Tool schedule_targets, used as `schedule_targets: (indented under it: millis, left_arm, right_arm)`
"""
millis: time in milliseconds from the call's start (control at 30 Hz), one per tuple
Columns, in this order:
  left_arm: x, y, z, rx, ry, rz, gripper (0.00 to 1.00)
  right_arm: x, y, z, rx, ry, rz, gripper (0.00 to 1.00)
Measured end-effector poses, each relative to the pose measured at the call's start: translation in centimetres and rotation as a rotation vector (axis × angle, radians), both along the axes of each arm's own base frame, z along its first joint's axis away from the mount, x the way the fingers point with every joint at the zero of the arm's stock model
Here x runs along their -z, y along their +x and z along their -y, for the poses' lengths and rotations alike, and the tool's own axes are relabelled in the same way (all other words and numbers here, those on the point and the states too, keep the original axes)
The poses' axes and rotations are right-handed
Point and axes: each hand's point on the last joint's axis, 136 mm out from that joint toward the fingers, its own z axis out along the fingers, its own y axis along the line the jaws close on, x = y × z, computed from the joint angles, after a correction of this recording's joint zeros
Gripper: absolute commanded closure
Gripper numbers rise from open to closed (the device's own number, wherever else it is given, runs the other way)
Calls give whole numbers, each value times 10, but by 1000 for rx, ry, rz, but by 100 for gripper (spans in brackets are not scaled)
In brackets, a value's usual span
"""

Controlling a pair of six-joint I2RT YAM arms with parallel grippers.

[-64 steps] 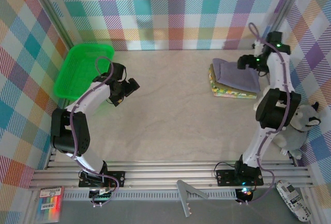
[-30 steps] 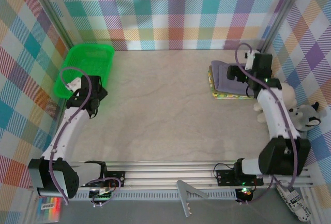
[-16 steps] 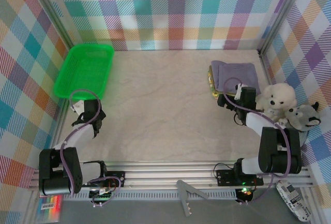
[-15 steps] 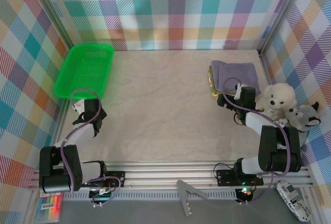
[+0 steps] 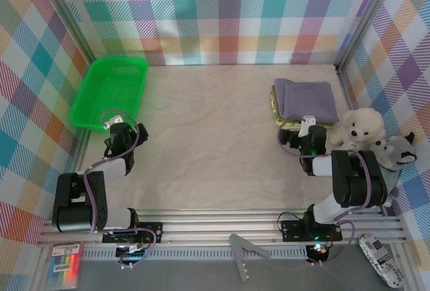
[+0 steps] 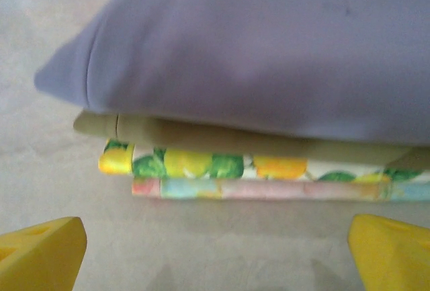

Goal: Fold and stack the skirts

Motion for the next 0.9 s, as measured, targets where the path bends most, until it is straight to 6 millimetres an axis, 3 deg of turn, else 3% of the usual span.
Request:
schedule_targets:
  millis: [267,500,900]
  left_arm:
    - [17,17,25,130,31,-13,0]
    - [19,26,53,235,97,39,0]
    - [16,26,50,214,124,66,0]
  right_arm:
    - [-9,6,3,21,-13,38,1]
    - [-10,6,4,25,-15,40,1]
    - [-13,8,4,24,-15,48,1]
